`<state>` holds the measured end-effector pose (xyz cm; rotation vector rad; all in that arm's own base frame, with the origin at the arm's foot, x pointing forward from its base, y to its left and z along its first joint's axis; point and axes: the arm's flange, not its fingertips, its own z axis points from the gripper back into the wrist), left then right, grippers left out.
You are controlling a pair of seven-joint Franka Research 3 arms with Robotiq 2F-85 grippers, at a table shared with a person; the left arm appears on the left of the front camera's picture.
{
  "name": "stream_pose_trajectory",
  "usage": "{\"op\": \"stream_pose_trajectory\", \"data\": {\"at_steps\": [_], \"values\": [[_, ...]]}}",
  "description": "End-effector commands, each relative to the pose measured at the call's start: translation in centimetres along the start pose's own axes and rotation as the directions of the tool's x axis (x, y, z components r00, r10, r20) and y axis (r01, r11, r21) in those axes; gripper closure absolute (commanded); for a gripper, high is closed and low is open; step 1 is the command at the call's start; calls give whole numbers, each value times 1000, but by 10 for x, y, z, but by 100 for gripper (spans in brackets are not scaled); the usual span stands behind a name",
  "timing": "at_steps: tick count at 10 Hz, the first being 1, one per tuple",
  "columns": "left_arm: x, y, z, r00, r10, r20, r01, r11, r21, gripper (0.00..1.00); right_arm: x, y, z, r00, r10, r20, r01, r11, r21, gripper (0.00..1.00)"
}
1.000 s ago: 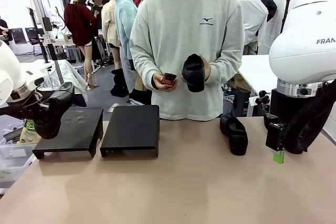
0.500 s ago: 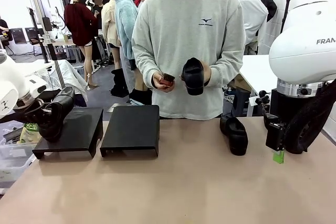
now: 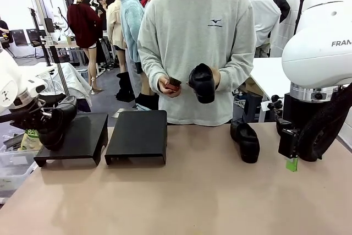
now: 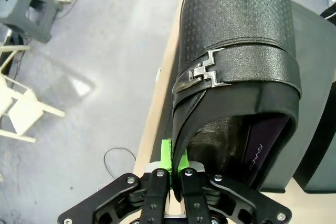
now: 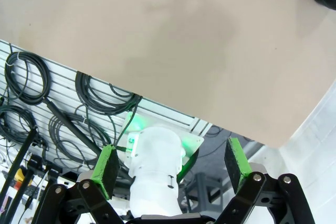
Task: Organize the shoes by placing them on the stand.
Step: Place the Shoe from the middle of the table onto the Shoes Stand.
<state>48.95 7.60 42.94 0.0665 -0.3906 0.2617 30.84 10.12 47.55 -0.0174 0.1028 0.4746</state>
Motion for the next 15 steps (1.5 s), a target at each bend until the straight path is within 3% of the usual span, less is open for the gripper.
{"op": "stream_pose_trajectory", "data": {"at_steps": [1,9,14,15], "values": [[12,12,6,1000,5,-23,-6,1000,-17,100,-1,1,-1,1000,-1,-5,1,1000,6,0],[6,9,-10,999,-15,-50,14,999,-32,100,-1,1,-1,1000,-1,-5,1,1000,6,0],[5,13,-11,999,-36,-30,35,999,-17,4,-1,1,-1,1000,-1,-5,1,1000,6,0],[7,15,-7,999,-42,-18,42,999,5,0,-1,1,-1,1000,-1,-5,1,1000,6,0]]}}
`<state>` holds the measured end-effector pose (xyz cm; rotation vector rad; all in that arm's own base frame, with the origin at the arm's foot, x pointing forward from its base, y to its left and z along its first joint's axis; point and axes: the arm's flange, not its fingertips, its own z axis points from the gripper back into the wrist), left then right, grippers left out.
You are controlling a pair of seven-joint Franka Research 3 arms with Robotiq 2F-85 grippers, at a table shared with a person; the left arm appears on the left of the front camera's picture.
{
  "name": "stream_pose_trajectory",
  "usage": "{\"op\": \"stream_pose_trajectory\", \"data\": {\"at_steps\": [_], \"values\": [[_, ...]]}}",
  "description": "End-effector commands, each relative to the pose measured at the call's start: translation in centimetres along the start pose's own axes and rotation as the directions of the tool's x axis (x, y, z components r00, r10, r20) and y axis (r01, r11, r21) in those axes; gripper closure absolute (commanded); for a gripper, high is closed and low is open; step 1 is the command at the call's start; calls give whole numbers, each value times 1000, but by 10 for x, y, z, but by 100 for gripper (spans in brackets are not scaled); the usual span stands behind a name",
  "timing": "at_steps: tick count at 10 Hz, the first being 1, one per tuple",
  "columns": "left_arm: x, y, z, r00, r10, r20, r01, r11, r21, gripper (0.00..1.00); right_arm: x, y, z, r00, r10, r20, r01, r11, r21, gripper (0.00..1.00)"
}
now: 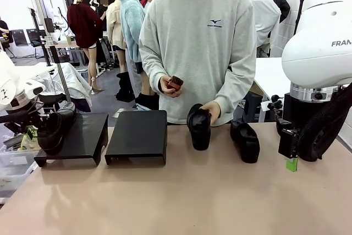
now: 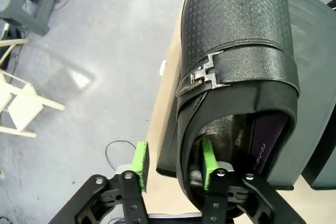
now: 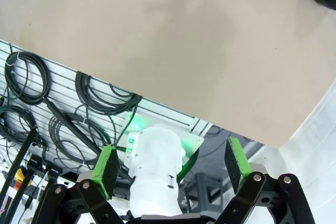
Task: Organize the shoes by placing them on the stand.
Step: Place the Shoe from the middle of the table onto the Shoes Stand.
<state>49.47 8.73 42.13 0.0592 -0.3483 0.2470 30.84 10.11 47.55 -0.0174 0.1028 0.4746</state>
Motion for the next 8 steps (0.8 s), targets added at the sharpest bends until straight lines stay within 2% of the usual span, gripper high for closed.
{"op": "stream_pose_trajectory", "data": {"at_steps": [1,6,8], "values": [[2,7,10,999,-32,38,32,999,14,0,-1,1,-1,1000,-1,-5,1,1000,6,0],[0,9,23,997,-27,71,28,1000,-5,0,-1,1,-1,1000,-1,-5,1,1000,6,0],[4,4,22,999,-14,48,14,1000,2,0,-1,1,-1,1000,-1,-5,1,1000,6,0]]}}
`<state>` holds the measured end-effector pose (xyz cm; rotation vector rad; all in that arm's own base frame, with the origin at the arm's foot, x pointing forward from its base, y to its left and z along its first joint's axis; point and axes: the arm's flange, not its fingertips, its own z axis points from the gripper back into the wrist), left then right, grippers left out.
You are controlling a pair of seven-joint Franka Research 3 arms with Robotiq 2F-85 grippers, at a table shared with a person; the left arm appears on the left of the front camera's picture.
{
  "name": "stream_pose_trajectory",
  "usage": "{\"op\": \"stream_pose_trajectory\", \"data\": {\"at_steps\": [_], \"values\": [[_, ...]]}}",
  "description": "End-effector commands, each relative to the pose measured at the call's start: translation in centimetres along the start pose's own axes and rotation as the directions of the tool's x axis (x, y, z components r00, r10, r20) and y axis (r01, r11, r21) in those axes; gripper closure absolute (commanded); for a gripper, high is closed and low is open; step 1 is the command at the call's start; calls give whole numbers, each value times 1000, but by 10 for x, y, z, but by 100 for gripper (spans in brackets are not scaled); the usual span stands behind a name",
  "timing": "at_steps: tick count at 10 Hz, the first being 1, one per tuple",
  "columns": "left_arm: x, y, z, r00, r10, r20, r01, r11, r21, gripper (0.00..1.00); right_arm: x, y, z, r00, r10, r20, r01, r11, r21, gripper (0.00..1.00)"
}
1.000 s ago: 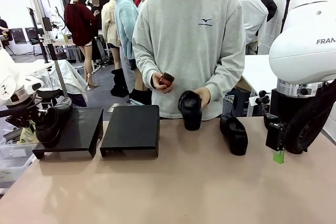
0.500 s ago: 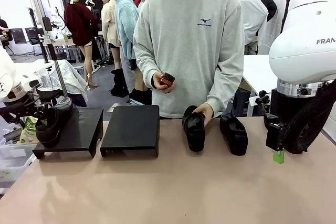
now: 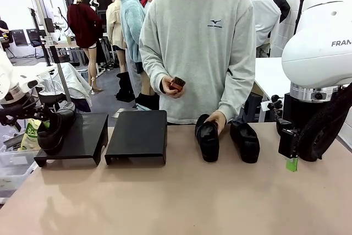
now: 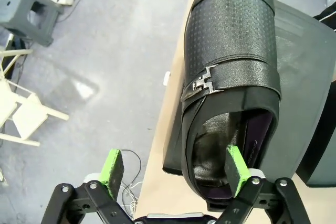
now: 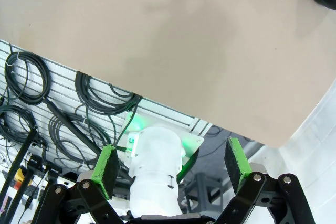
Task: Organize the shoes by placing them on the stand.
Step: Place the Shoe from the middle of the table onto the Shoes Stand, then pick up one Shoe and place it in the middle of the table.
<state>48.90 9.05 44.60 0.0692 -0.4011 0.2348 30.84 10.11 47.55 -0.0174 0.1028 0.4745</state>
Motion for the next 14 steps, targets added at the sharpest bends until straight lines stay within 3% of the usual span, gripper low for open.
{"op": "stream_pose_trajectory", "data": {"at_steps": [1,8,10,11,12,13,14], "values": [[0,-1,-3,1000,-3,-5,3,1000,0,0,-1,1,-1,1000,-1,-5,1,1000,6,0],[-1,-1,-2,1000,-1,-5,1,1000,0,0,-1,1,-1,1000,-1,-5,1,1000,6,0],[-16,-31,81,983,-83,164,92,995,-44,0,-1,1,-1,1000,-1,-5,1,1000,6,0],[-29,-49,103,959,-125,255,144,988,-58,0,-1,1,-1,1000,-1,-5,1,1000,6,0],[-42,-69,106,965,-172,199,194,976,-101,0,-1,1,-1,1000,-1,-5,1,1000,6,0],[-60,-87,104,956,-294,20,292,941,-172,0,-1,1,-1,1000,-1,-5,1,1000,6,0],[-79,-100,106,892,-441,-103,394,867,-306,0,-1,1,-1,1000,-1,-5,1,1000,6,0]]}}
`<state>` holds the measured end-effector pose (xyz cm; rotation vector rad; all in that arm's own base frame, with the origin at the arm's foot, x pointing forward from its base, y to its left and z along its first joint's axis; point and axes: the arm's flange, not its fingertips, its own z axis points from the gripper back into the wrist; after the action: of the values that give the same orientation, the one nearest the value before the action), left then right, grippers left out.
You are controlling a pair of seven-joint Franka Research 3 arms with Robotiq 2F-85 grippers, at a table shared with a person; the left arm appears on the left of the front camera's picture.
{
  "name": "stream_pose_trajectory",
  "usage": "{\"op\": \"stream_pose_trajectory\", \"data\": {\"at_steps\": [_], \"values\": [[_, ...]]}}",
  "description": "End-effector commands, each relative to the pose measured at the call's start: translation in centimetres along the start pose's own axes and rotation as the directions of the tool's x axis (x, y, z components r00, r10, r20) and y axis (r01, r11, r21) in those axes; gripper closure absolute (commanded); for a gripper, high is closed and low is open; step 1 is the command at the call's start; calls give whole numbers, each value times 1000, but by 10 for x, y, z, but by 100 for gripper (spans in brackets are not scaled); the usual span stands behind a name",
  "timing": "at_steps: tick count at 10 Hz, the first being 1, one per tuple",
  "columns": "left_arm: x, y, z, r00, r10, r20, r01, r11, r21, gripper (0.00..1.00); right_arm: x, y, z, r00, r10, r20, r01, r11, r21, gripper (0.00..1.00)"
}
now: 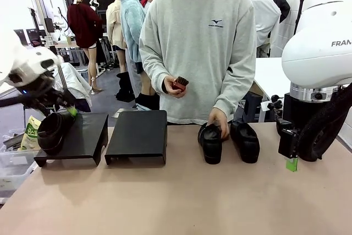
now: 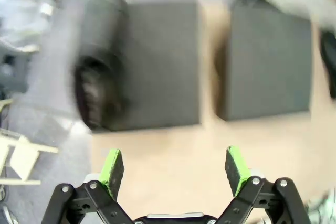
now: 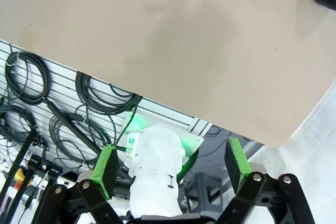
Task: Organize the shoes by placing them on the stand.
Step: Pick up one Shoe and place it in the middle of the table.
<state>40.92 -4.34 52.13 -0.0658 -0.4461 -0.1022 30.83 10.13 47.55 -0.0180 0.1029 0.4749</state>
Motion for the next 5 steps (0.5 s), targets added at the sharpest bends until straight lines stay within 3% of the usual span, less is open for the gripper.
{"op": "stream_pose_trajectory", "data": {"at_steps": [1,3,5], "values": [[-23,-10,-9,944,-207,-257,165,970,-178,0,-1,0,-1,1000,-2,-5,2,1000,6,0],[-41,-30,-25,877,-281,-391,191,949,-252,0,-1,0,-1,1000,-2,-5,2,1000,6,0],[-53,-30,-62,846,-279,-454,158,945,-287,0,-1,0,-1,1000,-2,-5,2,1000,6,0]]}}
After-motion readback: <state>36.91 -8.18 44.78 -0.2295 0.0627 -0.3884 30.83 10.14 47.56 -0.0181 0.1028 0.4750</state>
